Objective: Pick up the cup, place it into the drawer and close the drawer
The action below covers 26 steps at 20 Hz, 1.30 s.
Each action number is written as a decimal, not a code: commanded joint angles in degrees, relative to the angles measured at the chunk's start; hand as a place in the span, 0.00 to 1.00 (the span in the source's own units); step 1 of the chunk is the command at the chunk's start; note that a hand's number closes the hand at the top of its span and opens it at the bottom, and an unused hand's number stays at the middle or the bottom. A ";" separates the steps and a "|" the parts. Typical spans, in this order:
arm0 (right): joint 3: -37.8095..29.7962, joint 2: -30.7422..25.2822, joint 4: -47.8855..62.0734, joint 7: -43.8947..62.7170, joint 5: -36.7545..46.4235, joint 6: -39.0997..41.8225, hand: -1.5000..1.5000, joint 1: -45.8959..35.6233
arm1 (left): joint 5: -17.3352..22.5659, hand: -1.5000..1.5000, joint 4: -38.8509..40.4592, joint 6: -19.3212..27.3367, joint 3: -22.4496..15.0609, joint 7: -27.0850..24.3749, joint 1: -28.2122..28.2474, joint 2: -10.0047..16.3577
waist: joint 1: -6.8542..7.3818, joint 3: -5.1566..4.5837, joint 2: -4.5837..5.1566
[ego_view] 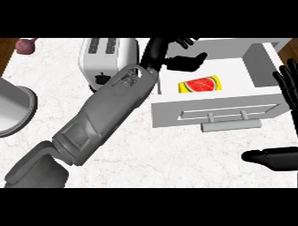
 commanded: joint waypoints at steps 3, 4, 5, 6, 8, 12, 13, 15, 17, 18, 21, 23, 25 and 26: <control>-0.63 -0.65 1.66 0.82 -1.15 0.38 0.00 -2.73 | 0.22 0.00 0.90 4.10 -7.54 2.22 -0.05 0.00 | -0.82 0.02 0.26; -0.12 -0.46 2.33 0.64 -0.78 0.32 0.00 -3.48 | 0.56 0.00 0.39 5.10 -9.16 2.54 1.35 0.00 | -1.38 0.03 0.43; -2.20 -1.95 1.93 -0.41 -2.10 1.61 0.00 -1.85 | 1.05 0.00 0.07 4.64 -8.76 3.15 -0.22 0.00 | -0.71 0.02 0.15; 0.28 0.30 1.37 1.35 -0.64 -0.62 0.00 -3.99 | 1.49 0.00 0.76 6.36 -8.85 -0.30 2.07 0.00 | -1.20 -0.01 0.47; -1.56 0.11 1.65 -1.86 -3.16 1.39 0.00 -0.81 | 3.05 0.00 0.03 6.52 -6.92 -1.59 0.47 0.00 | -0.51 0.00 0.23; 0.36 1.39 -1.26 1.60 -10.29 4.94 0.00 -0.76 | 5.25 0.00 -3.54 7.09 -6.59 -6.49 2.12 0.00 | -0.10 -0.05 -0.03; -1.13 -0.35 -0.18 3.72 -12.45 5.84 0.00 -2.15 | 5.68 0.00 -3.94 7.77 -6.20 -6.79 1.23 0.00 | 0.37 -0.05 -0.10; 1.23 0.11 -1.91 2.98 -10.51 6.49 1.00 -0.45 | 7.29 0.00 -5.43 7.53 -4.87 -5.68 -0.59 0.00 | 1.23 -0.06 -0.38; 0.24 -2.19 -5.62 6.68 -11.58 6.66 1.00 -0.48 | 7.62 0.00 -7.20 8.00 -4.20 -4.72 -1.01 0.00 | 2.02 -0.09 -0.76; -1.08 -3.88 -3.96 1.77 -11.39 10.29 1.00 1.81 | 7.70 0.00 -3.97 6.01 -1.60 -5.08 -2.95 0.00 | 2.11 -0.05 -0.59; 0.02 -7.83 -8.95 4.25 -7.29 12.15 1.00 3.93 | 6.98 0.00 -7.12 7.13 -1.48 -4.55 -0.51 0.48 | 3.39 -0.10 -1.13; 1.77 -7.16 -8.49 3.22 -4.03 12.28 1.00 5.24 | 6.76 0.00 -9.38 9.04 -0.29 -2.30 -1.45 1.02 | 4.11 -0.08 -1.24; 1.87 -8.65 -9.57 4.25 -3.01 13.25 1.00 5.49 | 7.57 0.00 -10.53 5.13 1.81 -2.95 0.10 5.33 | 4.29 -0.10 -1.19; 4.05 -7.54 -7.92 1.90 2.23 12.55 1.00 6.36 | 7.78 0.00 -11.03 3.57 1.84 -2.51 1.93 5.69 | 4.58 -0.09 -1.09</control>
